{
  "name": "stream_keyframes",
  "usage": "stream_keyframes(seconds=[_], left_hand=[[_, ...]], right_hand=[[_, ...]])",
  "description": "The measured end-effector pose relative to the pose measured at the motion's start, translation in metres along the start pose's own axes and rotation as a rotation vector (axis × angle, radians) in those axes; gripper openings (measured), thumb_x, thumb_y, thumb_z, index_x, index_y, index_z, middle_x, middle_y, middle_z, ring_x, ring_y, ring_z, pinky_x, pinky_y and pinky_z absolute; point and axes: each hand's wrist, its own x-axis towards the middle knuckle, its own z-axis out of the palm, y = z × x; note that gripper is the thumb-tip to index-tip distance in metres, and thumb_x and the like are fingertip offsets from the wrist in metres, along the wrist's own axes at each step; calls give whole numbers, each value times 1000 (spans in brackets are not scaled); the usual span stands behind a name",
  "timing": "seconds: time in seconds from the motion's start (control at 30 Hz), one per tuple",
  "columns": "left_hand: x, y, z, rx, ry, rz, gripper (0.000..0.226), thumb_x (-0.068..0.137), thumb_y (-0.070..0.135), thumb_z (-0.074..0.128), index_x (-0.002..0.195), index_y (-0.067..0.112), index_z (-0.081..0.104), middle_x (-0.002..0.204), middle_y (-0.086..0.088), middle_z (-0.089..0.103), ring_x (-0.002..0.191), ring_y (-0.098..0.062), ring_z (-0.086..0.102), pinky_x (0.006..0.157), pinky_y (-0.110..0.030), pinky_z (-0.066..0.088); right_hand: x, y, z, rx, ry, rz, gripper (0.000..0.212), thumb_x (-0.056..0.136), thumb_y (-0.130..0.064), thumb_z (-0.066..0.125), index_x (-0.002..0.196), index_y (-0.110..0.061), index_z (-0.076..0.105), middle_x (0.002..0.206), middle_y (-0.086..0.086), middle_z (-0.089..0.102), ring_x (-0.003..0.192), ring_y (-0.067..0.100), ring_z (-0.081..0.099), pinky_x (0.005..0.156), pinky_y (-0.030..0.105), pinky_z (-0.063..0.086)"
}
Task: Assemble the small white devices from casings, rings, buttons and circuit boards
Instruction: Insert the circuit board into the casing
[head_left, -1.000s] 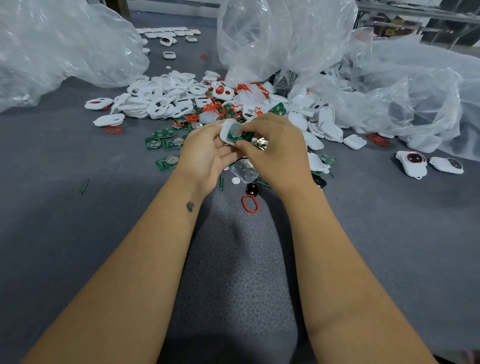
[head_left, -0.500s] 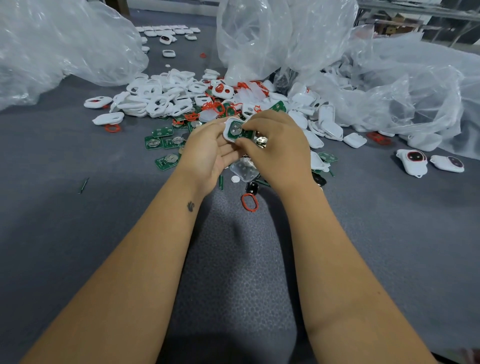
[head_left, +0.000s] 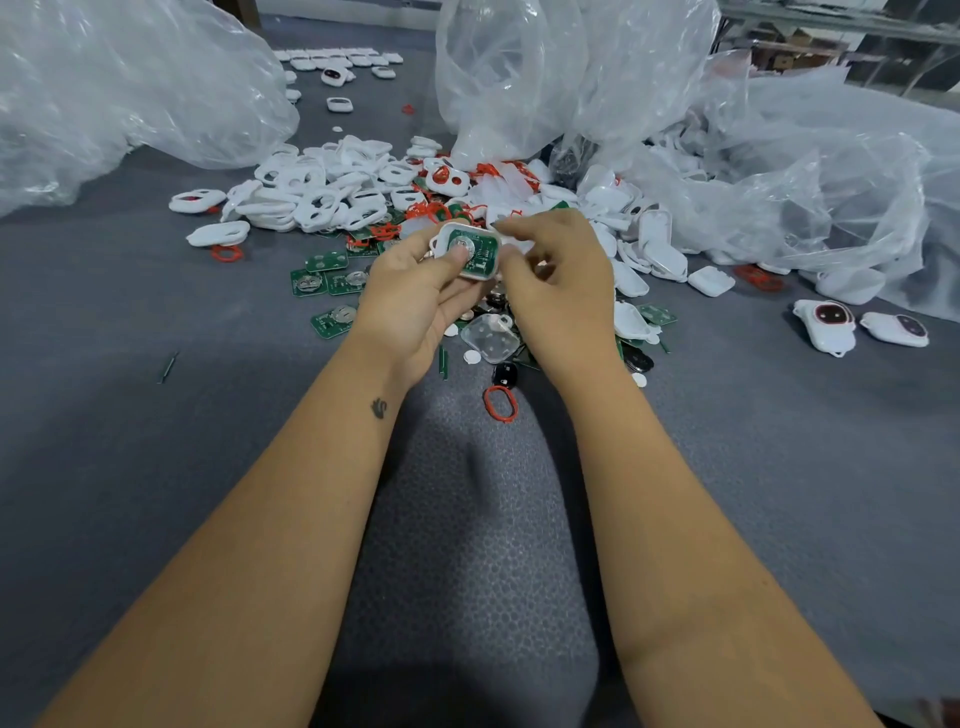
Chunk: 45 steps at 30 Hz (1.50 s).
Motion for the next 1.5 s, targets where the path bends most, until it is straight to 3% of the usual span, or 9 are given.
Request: stream_keyframes(seconds=[0.17, 0.3, 0.5, 0.67, 0.87, 1.03, 1.23, 1.37, 1.5], left_hand=[[-1, 2, 1, -25, 6, -1, 21, 97, -4, 50, 109, 9, 60, 94, -5, 74, 88, -19, 73, 76, -28, 58], [-2, 1, 2, 2, -32, -12, 20, 97, -4, 49, 100, 11, 62, 83, -1, 76, 82, -14, 73, 73, -26, 59], [-2, -1, 2, 49, -42, -16, 18, 97, -2, 49, 98, 7, 64, 83, -3, 76, 82, -15, 73, 72, -25, 58], [-4, -2, 3, 135, 39, 63, 20, 96, -2, 51, 94, 8, 67, 79, 0, 76, 78, -14, 73, 70, -23, 57], [-3, 1, 0, 67, 164, 62, 18, 95, -4, 52, 89, 6, 66, 77, -4, 75, 79, -19, 74, 70, -26, 59], [-1, 0, -2, 29, 174, 15, 15, 96, -2, 52, 93, 4, 65, 85, -10, 74, 81, -20, 74, 70, -25, 58], [-1, -1, -1, 66, 166, -6, 16, 96, -3, 52, 89, 6, 64, 78, -6, 75, 80, -20, 74, 69, -25, 58], [-1, -2, 0, 94, 156, -6, 18, 96, -2, 52, 90, 7, 65, 80, -6, 76, 82, -21, 74, 71, -26, 59], [0, -2, 1, 125, 166, -11, 15, 96, -1, 52, 96, 7, 65, 93, -12, 73, 88, -23, 73, 75, -28, 59]], right_hand=[[5, -3, -7, 226, 12, 265, 17, 90, -12, 61, 105, -15, 70, 94, -2, 66, 81, 6, 57, 78, 20, 49], [2, -4, -3, 105, -70, 213, 13, 88, -14, 66, 100, -17, 71, 96, -1, 69, 86, 9, 62, 85, 27, 53], [3, 0, -1, 25, -23, 169, 6, 85, -17, 66, 89, -17, 71, 84, -4, 67, 77, 7, 60, 76, 29, 53], [3, 1, -2, -85, -68, 135, 12, 88, -24, 63, 95, -21, 71, 94, 0, 66, 89, 14, 61, 83, 37, 51], [5, 11, -18, -717, 47, 269, 32, 87, -21, 49, 116, -12, 59, 122, 11, 52, 115, 31, 43, 94, 38, 32], [4, 15, -28, -761, -48, 480, 36, 84, -14, 47, 119, -6, 48, 130, 18, 44, 121, 34, 39, 97, 40, 31], [8, 12, -22, -433, 35, 216, 28, 87, -8, 50, 114, -8, 56, 114, 10, 54, 97, 23, 51, 78, 35, 42], [10, 7, -15, 82, 136, 371, 29, 87, 1, 43, 93, -14, 67, 80, -4, 62, 65, 4, 52, 64, 25, 45], [12, 3, -18, 660, -11, 348, 38, 89, 15, 40, 95, -15, 64, 86, 1, 67, 79, 8, 61, 65, 17, 47]])
